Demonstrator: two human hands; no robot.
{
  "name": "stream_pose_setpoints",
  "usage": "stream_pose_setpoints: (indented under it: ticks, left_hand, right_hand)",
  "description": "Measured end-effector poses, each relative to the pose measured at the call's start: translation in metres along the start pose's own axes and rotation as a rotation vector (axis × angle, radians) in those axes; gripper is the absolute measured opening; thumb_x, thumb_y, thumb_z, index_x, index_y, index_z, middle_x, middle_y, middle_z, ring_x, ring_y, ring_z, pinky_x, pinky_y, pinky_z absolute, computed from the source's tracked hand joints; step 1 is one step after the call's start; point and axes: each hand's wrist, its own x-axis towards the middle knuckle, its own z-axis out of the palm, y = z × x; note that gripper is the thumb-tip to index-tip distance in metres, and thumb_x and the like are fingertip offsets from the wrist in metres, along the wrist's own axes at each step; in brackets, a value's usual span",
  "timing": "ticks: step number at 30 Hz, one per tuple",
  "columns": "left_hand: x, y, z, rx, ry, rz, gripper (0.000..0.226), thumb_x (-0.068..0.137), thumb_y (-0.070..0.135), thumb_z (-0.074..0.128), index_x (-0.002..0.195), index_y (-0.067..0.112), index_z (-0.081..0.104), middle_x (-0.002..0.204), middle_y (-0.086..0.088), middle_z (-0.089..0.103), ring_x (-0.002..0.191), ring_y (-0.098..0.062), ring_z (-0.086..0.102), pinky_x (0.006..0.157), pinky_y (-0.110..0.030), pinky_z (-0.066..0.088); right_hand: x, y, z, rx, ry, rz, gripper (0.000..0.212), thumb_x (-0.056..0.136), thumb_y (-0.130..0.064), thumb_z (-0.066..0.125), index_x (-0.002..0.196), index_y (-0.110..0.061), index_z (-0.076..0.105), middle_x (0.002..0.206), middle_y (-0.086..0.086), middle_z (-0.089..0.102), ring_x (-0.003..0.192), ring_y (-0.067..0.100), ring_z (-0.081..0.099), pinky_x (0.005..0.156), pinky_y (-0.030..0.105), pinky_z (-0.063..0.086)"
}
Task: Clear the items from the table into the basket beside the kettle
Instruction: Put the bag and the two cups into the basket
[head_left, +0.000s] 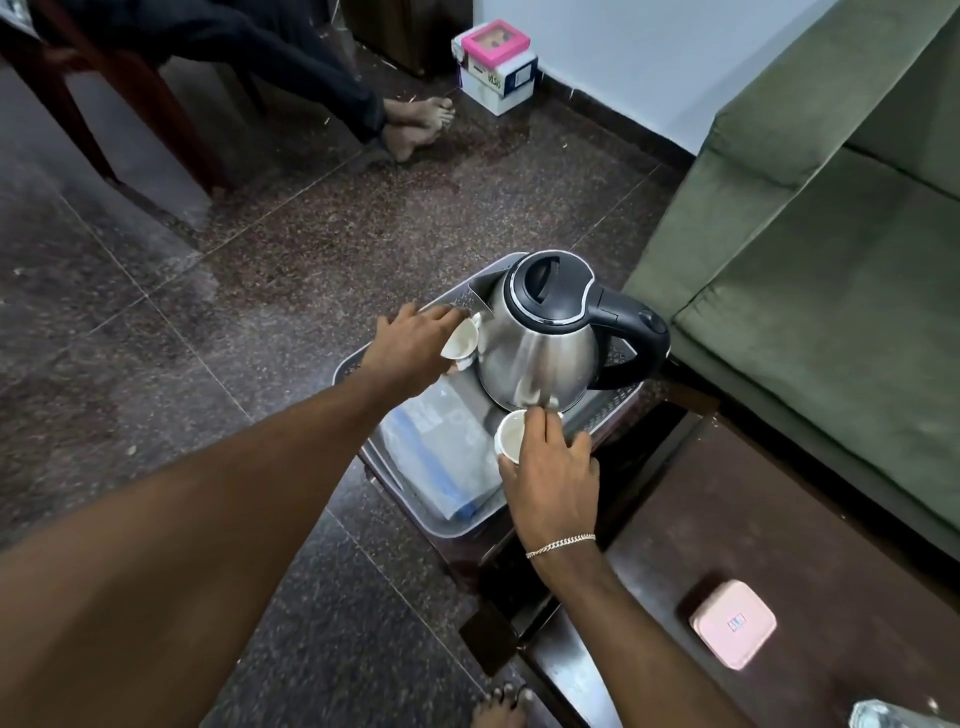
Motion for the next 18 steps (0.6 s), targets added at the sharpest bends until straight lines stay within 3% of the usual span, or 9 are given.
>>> stream_pose_setpoints:
  ticks: [4,7,10,13,18]
  left_hand:
    - [-0.004,-0.001,0.005,0.092,0.017,0.028,0.081,0.089,0.033,0.076,0.157,0.033,0.031,0.165,0.008,0.032,0.130,-0.035,0.047,0.094,-0.058,0.048]
    - [-0.007,0.002,0.001,0.210,0.055,0.032,0.089,0.087,0.044,0.076,0.159,0.031,0.025,0.167,0.000,0.024,0.136,-0.038,0.040,0.096,-0.060,0.046]
    - [-0.017,0.011,-0.010,0.189,0.063,-0.021,0.099,0.083,0.041,0.080,0.159,0.024,0.019,0.167,-0.006,0.021,0.143,-0.042,0.032,0.101,-0.067,0.043]
    - [-0.040,0.022,-0.021,0.142,0.166,-0.050,0.079,0.085,0.030,0.073,0.152,0.020,0.033,0.159,-0.012,0.034,0.138,-0.042,0.038,0.097,-0.065,0.043]
    - [-0.098,0.058,-0.011,0.138,0.465,0.139,0.042,0.082,0.022,0.059,0.122,0.011,0.056,0.121,-0.017,0.053,0.104,-0.041,0.053,0.079,-0.052,0.045]
  right_hand:
    - [0.000,0.003,0.003,0.018,-0.014,-0.027,0.058,0.083,-0.043,0.077,0.128,-0.015,0.055,0.134,0.002,0.057,0.099,0.035,0.055,0.075,0.045,0.055]
    - [-0.001,0.003,0.003,0.034,-0.039,-0.030,0.064,0.085,-0.048,0.074,0.135,-0.016,0.049,0.142,-0.001,0.051,0.108,0.033,0.052,0.081,0.044,0.055]
    - [-0.005,0.005,-0.003,0.068,-0.048,-0.049,0.070,0.085,-0.049,0.073,0.141,-0.019,0.044,0.154,-0.001,0.041,0.115,0.033,0.050,0.089,0.046,0.051]
    - [-0.016,0.012,-0.018,0.110,0.001,-0.091,0.063,0.083,-0.046,0.075,0.135,-0.019,0.049,0.156,0.000,0.039,0.115,0.033,0.050,0.087,0.047,0.049]
    - [-0.061,0.057,-0.041,0.240,0.081,-0.073,0.052,0.088,-0.043,0.071,0.131,-0.018,0.055,0.145,0.003,0.049,0.108,0.031,0.053,0.086,0.047,0.051]
